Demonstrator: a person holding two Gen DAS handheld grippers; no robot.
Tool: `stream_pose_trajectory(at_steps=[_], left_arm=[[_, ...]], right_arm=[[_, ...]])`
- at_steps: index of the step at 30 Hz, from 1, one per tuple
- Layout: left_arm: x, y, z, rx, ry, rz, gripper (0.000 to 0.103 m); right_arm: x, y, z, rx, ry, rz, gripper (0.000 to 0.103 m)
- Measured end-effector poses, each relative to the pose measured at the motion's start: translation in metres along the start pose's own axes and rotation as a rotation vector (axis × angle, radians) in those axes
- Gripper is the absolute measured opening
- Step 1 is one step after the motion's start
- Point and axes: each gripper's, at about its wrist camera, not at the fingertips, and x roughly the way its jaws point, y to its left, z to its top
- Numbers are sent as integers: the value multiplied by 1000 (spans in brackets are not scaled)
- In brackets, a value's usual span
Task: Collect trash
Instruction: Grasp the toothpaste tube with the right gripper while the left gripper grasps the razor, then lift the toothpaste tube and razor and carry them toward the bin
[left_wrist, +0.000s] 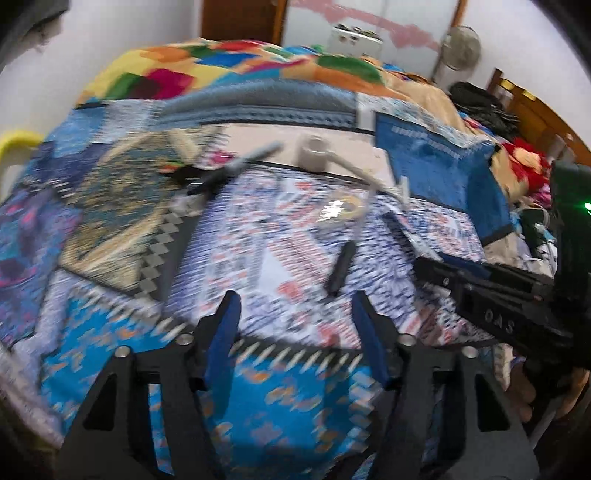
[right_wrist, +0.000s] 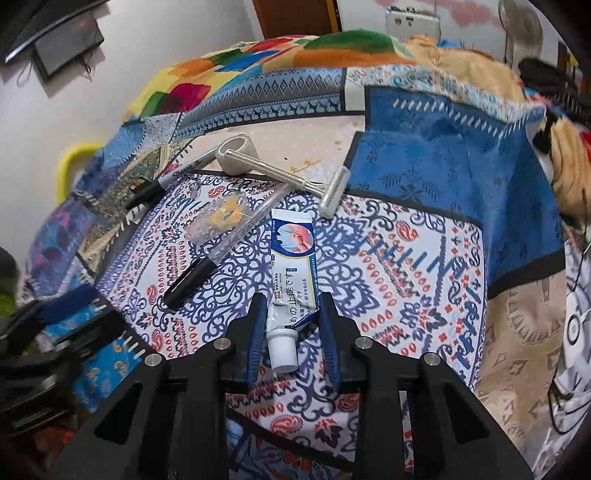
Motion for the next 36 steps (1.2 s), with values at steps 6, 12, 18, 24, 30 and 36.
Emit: stream_pose_trajectory(at_steps=[6, 12, 18, 24, 30, 36], left_arm=[[31, -16, 15, 20, 56, -52, 28], [37, -36, 18, 94, 44, -9, 17], [36, -56, 12, 188, 75, -21, 13], [27, -66, 4, 145, 117, -69, 13], [-13, -70, -4, 94, 72, -68, 13], [-68, -76, -1, 71, -9, -63, 13]], right_arm=[[-11, -16, -3, 44, -10, 21, 26], [-20, -20, -5, 57, -21, 30, 26], [-31, -17, -7, 59, -32, 28, 26], [-54, -17, -9, 62, -48, 28, 26], [-88, -18, -11, 60, -82, 22, 25], [-125, -10, -11, 57, -128, 30, 25]])
